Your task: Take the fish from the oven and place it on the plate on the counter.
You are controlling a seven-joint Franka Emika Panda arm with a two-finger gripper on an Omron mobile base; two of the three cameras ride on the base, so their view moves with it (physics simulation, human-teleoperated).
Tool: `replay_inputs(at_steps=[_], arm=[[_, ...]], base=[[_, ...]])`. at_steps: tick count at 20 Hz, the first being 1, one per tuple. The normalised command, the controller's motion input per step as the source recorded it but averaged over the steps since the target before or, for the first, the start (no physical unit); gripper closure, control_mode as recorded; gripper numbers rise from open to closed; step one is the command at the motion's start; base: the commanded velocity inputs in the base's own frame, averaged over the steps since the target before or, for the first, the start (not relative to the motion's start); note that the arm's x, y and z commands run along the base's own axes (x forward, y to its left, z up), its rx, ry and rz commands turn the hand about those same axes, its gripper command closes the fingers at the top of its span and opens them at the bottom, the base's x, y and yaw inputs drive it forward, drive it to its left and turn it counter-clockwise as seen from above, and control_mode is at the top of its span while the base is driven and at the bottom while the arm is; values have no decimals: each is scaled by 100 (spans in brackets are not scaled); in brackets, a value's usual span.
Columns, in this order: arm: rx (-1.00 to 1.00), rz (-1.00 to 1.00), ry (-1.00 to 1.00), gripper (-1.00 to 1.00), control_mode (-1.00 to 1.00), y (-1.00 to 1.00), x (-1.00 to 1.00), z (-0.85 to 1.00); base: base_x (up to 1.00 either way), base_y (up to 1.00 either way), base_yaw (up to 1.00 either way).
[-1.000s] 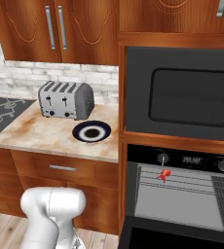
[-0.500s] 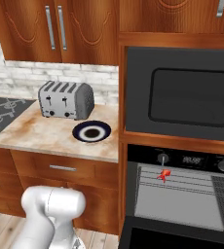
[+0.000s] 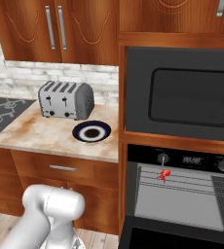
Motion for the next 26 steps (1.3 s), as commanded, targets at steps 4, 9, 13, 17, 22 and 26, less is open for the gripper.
replay_inputs(at_steps=[4, 9, 13, 17, 22, 26], arm=[[0, -16, -5, 100, -100, 33, 77, 31], [0, -24, -12, 100, -100, 51, 96, 1], [0, -17, 0, 100, -100, 3, 84, 0], [0, -2, 0, 100, -100, -6, 83, 0], [4, 13, 0, 100, -100, -40, 30, 0], [11, 28, 0, 100, -100, -35, 2, -5]], base=[[0, 0, 0], [0, 0, 0], [0, 0, 0], [0, 0, 0], [0, 0, 0], [0, 0, 0]])
